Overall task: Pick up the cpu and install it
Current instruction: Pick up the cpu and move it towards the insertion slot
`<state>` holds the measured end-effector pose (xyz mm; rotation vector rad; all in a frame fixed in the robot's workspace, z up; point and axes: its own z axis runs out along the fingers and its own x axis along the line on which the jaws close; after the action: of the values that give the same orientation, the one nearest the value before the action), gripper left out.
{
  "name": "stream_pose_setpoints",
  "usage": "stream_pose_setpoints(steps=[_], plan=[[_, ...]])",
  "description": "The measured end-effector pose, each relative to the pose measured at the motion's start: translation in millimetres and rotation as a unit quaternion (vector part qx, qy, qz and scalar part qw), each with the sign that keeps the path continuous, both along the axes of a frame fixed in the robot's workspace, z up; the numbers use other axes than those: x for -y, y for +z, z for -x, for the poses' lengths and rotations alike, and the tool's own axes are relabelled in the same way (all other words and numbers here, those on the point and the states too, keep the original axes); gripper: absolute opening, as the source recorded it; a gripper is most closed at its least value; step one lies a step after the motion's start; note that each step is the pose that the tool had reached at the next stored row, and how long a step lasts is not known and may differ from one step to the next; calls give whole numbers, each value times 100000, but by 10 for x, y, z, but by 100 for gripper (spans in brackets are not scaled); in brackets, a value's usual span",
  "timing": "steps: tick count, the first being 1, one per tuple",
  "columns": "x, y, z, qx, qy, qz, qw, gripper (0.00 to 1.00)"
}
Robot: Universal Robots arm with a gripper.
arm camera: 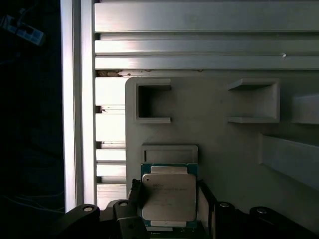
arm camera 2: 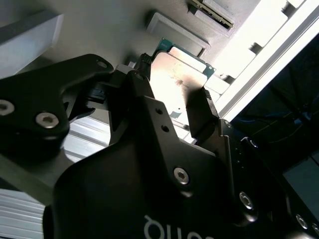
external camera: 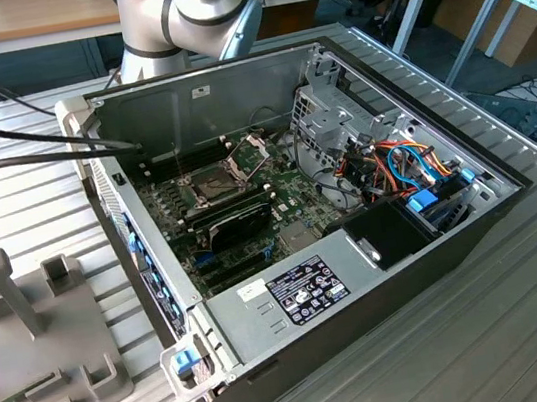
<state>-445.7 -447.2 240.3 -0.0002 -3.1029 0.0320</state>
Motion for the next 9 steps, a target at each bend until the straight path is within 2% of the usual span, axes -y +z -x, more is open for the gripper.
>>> stream_pose_setpoints(steps=[6,9], plan=[[0,91,0,6,-1,-5,100000,54],[0,163,0,10,0,-6,100000,54]])
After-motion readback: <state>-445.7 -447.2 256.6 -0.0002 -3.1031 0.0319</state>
